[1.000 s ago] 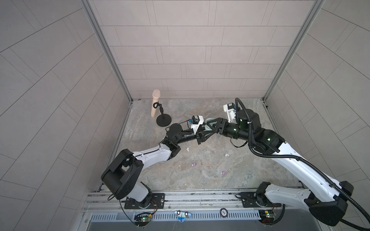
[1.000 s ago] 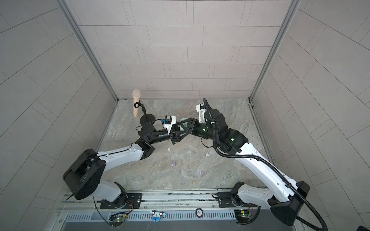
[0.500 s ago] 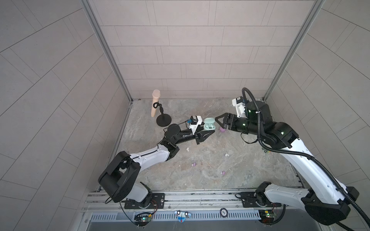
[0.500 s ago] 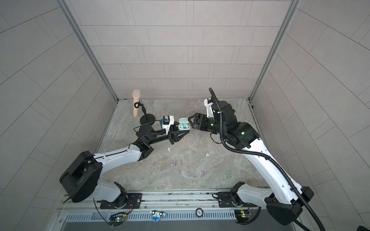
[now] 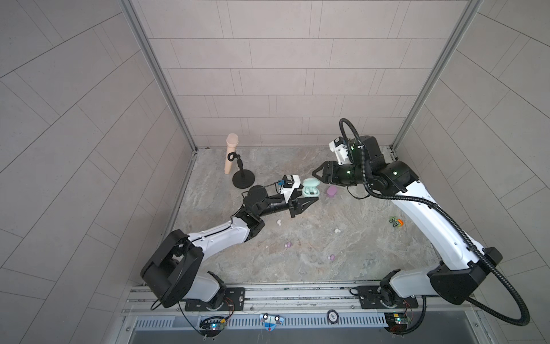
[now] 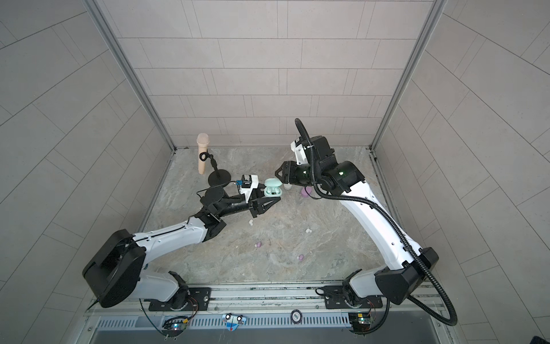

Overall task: Insert wireless bluetooth earbuds into charging case
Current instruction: Close the charging case.

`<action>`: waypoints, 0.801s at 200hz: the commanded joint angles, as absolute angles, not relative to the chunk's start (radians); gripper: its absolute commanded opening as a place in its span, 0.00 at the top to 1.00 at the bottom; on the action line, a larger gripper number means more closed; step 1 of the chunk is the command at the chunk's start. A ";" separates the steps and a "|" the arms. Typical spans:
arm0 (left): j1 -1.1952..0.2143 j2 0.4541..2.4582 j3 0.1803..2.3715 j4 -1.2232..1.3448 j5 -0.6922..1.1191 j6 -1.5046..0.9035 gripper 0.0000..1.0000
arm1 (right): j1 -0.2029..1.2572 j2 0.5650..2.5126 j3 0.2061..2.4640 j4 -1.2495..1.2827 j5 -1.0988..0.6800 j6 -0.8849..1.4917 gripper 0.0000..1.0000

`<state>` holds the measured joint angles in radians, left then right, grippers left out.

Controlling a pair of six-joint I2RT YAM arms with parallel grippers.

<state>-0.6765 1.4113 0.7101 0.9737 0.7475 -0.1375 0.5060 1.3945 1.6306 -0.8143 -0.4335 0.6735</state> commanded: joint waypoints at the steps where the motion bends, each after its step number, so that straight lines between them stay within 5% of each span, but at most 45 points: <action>1: -0.681 1.385 0.704 0.982 0.760 -0.123 0.97 | 0.529 1.389 1.655 -0.852 -0.464 0.650 0.51; 96: -0.681 1.391 0.713 0.959 0.755 -0.104 0.97 | 0.597 1.309 1.540 -0.911 -0.397 0.663 0.56; 132: -0.681 1.394 0.712 0.948 0.755 -0.102 0.97 | 0.647 1.336 1.586 -0.924 -0.347 0.649 0.31; 160: -0.680 1.394 0.710 0.948 0.755 -0.102 0.97 | 0.680 1.368 1.614 -0.934 -0.312 0.641 0.23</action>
